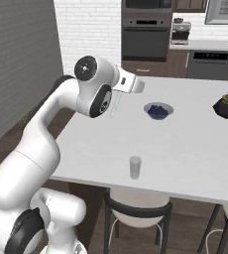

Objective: Take a straw from the drawer in front and place it inside the glass cup on the dining counter.

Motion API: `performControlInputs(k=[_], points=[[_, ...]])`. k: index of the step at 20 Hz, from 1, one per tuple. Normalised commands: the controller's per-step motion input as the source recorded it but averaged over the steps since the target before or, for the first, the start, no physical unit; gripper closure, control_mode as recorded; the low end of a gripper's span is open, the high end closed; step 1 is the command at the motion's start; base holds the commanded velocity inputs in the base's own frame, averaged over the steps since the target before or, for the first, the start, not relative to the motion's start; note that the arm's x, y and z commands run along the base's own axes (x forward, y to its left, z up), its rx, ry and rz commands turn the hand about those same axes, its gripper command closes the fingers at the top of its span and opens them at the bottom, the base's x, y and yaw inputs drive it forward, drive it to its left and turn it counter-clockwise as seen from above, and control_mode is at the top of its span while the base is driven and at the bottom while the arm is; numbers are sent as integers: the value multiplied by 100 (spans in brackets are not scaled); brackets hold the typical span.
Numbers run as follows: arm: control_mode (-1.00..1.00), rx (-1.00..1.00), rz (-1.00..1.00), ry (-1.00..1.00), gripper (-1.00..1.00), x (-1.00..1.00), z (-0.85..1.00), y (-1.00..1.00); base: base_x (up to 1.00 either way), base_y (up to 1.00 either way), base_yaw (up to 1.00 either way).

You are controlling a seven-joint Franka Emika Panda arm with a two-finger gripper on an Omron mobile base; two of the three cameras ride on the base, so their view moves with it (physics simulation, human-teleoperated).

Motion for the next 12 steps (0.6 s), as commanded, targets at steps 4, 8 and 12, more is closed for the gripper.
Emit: performControlInputs(k=[4,8,12], points=[[-100,-2,1,0,100,-1,-6,-62,0,0,0],[-100,0,12,0,100,-26,-2,-35,0,0,0],[-100,0,28,-2,100,-35,-12,-16,0,0,0]])
